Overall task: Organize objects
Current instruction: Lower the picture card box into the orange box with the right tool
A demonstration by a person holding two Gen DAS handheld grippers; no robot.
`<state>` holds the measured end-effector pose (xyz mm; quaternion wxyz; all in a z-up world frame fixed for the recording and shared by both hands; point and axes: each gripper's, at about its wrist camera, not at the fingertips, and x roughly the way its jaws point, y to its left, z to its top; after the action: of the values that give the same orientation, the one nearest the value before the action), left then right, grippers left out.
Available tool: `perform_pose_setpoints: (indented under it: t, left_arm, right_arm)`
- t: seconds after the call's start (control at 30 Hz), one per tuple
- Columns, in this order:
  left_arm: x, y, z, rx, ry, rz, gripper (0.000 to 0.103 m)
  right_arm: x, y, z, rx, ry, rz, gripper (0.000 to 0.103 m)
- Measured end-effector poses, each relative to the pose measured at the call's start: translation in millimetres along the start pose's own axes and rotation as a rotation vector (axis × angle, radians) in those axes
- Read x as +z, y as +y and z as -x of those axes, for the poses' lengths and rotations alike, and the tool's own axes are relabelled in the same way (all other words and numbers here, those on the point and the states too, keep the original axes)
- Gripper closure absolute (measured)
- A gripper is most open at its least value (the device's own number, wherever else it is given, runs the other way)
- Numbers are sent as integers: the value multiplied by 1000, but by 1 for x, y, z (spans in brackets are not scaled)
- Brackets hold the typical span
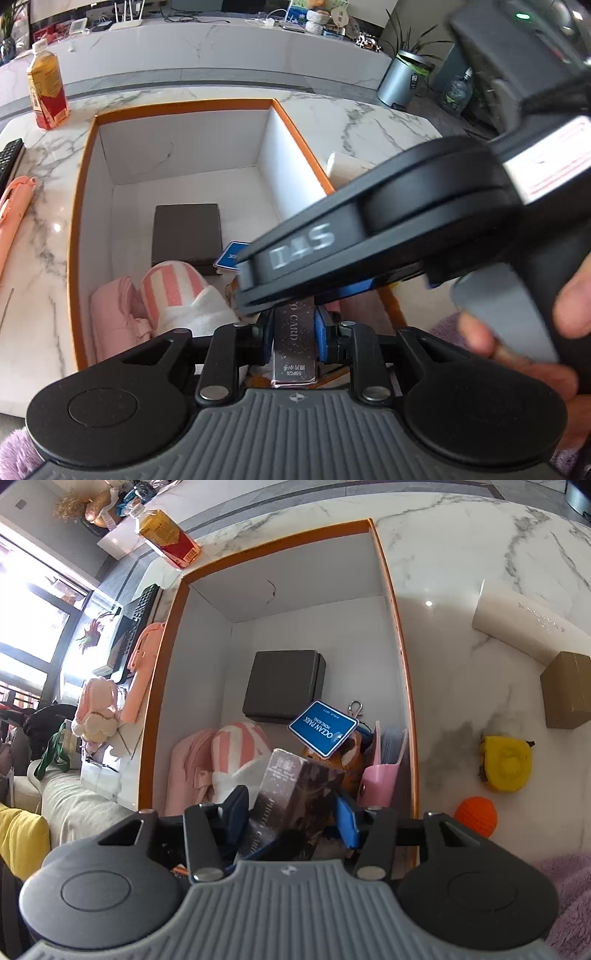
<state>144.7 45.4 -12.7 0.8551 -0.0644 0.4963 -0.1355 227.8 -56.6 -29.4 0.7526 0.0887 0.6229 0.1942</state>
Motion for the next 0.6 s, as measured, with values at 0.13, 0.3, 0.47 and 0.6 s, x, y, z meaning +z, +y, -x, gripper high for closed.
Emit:
perform_pose_setpoints:
  t: [0.13,0.3,0.47,0.6]
  left_arm:
    - [-4,1,1,1,3,21,75]
    - [-2,8,13,-98,-10,53,57]
    - [0,9,31,-143,-43,4,48]
    - [3,4,33,-134,-42,-46,40]
  right_arm:
    - [-5,-1,0,-30,-31,-14,62]
    - [-5,-9,10,13,-41,-26,74]
    - [-5,-15,32,19,-85,3,79]
    - [-4,-24,55,1,-141,7,79]
